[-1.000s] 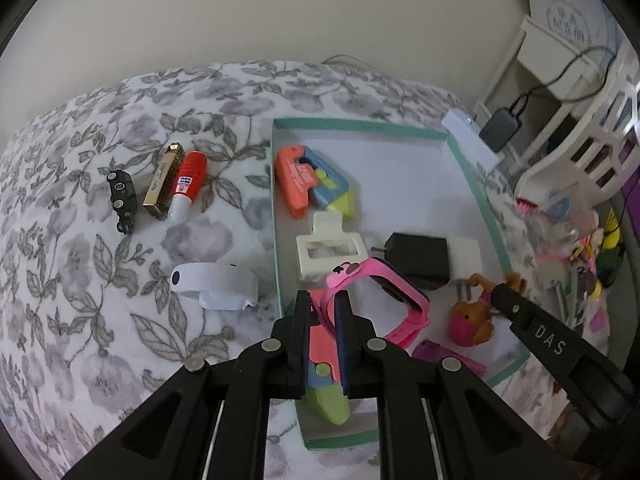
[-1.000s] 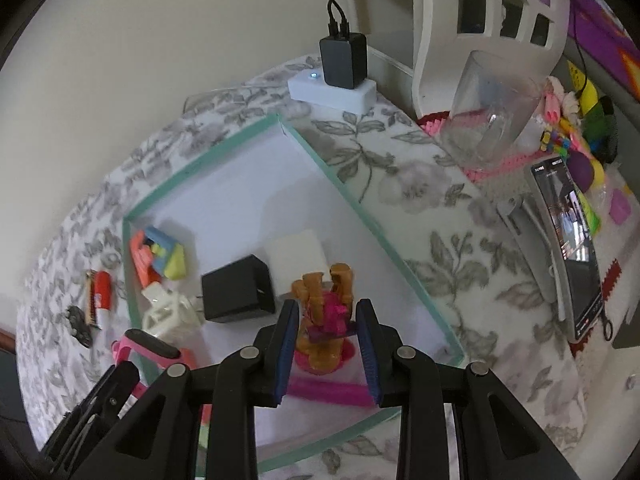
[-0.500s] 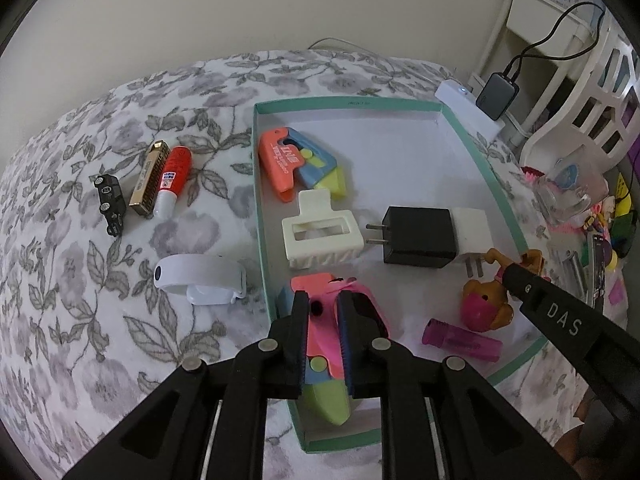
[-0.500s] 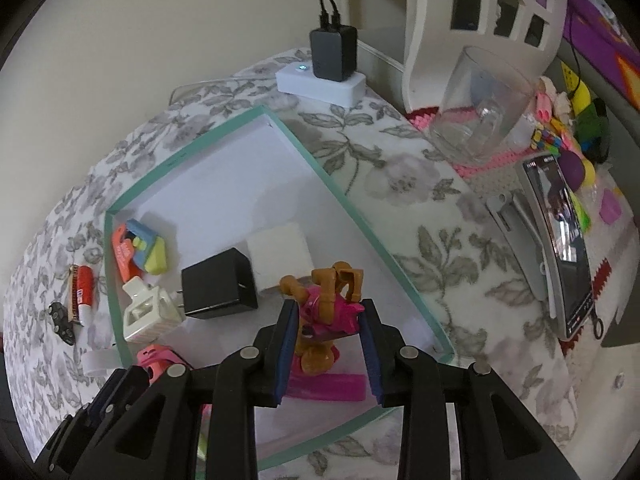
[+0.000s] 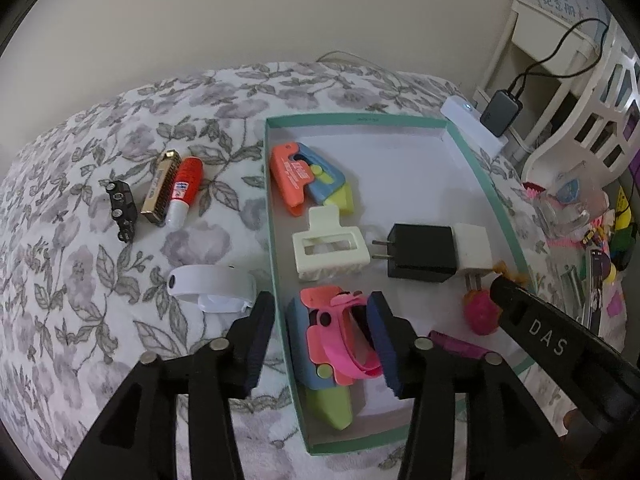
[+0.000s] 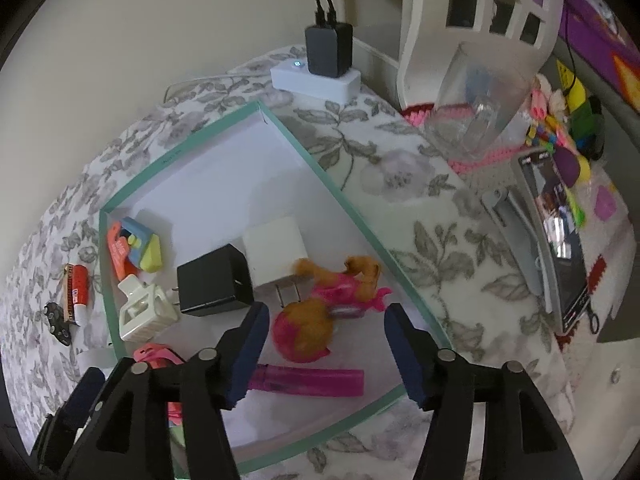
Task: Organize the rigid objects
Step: 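Open both tools to drop the watch and figure into the tray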
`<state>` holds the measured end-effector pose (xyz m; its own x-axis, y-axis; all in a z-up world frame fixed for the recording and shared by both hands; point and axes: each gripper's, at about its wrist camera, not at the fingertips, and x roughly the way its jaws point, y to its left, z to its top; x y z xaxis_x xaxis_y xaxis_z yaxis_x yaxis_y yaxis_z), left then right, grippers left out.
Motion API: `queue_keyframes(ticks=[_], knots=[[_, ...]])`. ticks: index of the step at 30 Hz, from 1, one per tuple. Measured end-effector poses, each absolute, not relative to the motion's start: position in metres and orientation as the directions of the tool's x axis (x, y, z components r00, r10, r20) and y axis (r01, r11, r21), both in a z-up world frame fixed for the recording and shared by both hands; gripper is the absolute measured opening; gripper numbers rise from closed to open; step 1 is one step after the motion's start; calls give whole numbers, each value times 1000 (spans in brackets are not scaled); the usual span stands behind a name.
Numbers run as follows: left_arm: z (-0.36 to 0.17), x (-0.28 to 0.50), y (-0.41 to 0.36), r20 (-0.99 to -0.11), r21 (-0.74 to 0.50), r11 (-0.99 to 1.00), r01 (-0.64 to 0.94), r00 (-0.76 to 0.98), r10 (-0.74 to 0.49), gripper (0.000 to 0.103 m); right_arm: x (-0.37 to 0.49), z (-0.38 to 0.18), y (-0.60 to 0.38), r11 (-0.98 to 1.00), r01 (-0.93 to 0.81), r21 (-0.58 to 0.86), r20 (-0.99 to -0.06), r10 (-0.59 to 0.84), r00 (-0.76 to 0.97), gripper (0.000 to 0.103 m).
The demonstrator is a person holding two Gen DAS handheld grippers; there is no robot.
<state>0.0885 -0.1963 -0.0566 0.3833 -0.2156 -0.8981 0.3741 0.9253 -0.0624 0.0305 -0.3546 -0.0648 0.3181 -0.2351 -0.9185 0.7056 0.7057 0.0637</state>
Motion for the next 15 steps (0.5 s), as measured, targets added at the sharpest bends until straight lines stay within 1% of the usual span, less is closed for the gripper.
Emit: queue_keyframes(ticks=[1,2,7,9,10,13,15], knots=[[-55,89,-195,-896,-60,928,369,390,-213,58,31,-63,-353,710,701,60,-916,-240,321,67],[-54,89,-194,-893,-57,930,363,398,-210,58,32,-62,-352,714,698,57,-914,-244,324,70],[-47,96,-184,-885,-60,950,306,423,-192,61,37,-55,-341,737,674,42,-899,-266,347,74],[-43,101,-175,-883,-57,963,264,436,-172,66,40,-52,-335,753,656,38,-892,-270,362,77],[-42,102,-172,-882,-54,966,251,442,-164,71,42,-50,-331,766,642,37,-887,-271,374,78],[-40,108,-160,-881,-40,980,196,455,-127,71,48,-49,-320,787,616,32,-882,-267,388,83],[-40,112,-151,-887,-39,987,156,449,-106,74,52,-48,-312,804,594,37,-880,-256,401,86]])
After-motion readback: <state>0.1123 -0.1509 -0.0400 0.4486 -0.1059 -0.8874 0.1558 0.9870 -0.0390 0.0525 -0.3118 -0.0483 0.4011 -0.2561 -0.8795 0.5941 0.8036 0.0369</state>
